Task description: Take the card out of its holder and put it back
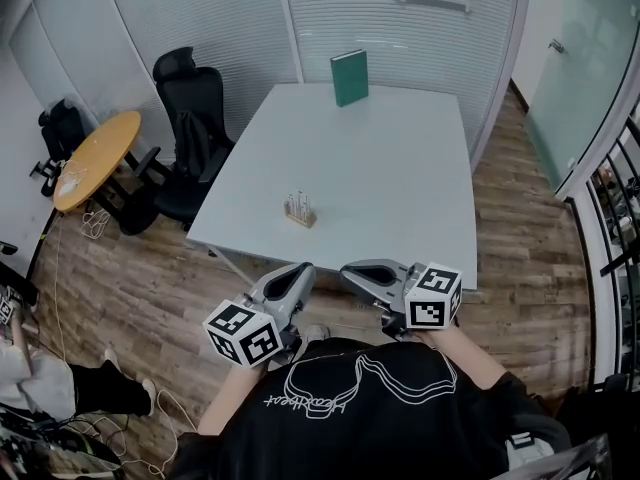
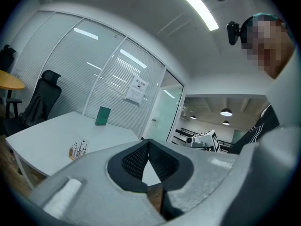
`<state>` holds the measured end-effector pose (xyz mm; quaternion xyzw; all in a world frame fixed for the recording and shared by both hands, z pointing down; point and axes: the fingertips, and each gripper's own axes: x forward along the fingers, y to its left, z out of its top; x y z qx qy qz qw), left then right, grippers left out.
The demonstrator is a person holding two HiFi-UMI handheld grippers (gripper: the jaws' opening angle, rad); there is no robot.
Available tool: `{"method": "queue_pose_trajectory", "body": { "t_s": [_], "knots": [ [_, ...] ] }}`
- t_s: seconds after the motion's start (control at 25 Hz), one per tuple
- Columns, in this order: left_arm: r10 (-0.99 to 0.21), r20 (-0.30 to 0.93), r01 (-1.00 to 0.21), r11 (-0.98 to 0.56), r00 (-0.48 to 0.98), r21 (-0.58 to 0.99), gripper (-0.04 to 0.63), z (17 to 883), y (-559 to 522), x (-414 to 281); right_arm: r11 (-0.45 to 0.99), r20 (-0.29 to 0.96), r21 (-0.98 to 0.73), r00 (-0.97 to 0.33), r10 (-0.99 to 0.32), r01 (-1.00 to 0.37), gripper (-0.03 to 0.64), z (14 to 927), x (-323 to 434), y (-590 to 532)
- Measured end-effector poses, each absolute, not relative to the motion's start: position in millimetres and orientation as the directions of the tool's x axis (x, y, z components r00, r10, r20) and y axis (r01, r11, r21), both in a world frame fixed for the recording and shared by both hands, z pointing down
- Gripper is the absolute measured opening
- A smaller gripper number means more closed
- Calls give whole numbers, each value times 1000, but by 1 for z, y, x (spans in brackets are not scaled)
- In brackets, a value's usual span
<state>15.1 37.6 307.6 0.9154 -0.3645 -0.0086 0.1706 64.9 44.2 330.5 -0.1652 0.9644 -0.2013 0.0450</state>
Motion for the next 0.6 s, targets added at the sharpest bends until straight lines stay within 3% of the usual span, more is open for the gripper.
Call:
{"method": "queue_pose_trajectory", "body": {
  "t_s": [0.6],
  "knots": [
    [-679, 98, -668, -670, 728, 325, 12, 307, 54, 28, 870, -19, -392, -943, -331, -298, 8, 328, 79, 61]
  ]
}}
